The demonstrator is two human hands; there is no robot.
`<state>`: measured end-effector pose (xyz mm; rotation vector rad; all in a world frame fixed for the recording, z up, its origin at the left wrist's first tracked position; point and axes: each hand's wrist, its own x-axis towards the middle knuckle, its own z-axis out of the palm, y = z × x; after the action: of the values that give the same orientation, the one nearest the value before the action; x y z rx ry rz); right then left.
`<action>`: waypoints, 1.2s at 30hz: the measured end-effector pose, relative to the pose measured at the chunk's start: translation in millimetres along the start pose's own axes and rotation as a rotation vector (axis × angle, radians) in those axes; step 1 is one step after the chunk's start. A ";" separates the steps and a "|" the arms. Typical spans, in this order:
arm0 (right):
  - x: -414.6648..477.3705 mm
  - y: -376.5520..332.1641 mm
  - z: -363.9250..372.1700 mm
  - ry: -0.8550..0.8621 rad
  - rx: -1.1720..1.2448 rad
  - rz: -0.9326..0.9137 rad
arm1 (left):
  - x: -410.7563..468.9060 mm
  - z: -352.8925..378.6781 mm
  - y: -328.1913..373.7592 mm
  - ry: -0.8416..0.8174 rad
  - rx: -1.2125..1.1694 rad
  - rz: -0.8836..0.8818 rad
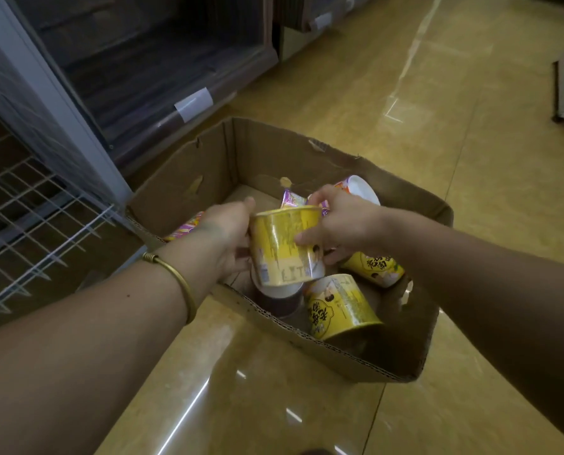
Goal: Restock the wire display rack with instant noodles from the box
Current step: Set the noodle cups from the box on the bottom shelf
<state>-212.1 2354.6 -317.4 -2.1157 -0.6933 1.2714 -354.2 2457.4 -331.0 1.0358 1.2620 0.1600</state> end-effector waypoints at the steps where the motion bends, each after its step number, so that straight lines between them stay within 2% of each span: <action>1: -0.4 -3.6 -3.8 0.015 0.051 -0.022 | 0.9 -1.8 3.1 0.017 -0.044 0.040; 4: -1.2 -11.9 -8.6 0.034 0.132 -0.088 | -2.0 -6.4 9.9 0.018 -0.143 0.087; 11: -2.1 -10.4 3.0 0.092 0.216 -0.165 | -11.5 -10.4 10.2 -0.107 -0.258 0.018; 16: -2.5 -4.2 0.1 0.059 0.235 -0.186 | -8.8 -14.3 1.1 -0.151 -0.303 0.088; 25: 1.5 13.8 -2.6 0.097 -0.023 -0.190 | -8.8 -16.1 -9.4 -0.171 -0.333 0.149; 31: 0.1 32.6 1.3 0.138 -0.380 -0.269 | -17.8 -14.0 -17.1 -0.159 -0.362 0.117; 33: -2.9 40.7 3.3 0.036 -0.498 -0.258 | -15.2 -13.6 -18.3 -0.140 -0.346 0.130; 36: -3.1 57.0 7.8 -0.190 -0.811 -0.163 | -10.0 -14.3 -19.4 -0.121 -0.328 0.125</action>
<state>-212.5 2314.1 -358.3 -2.4748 -1.6478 1.2292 -377.8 2448.2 -336.9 0.8264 1.0210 0.3818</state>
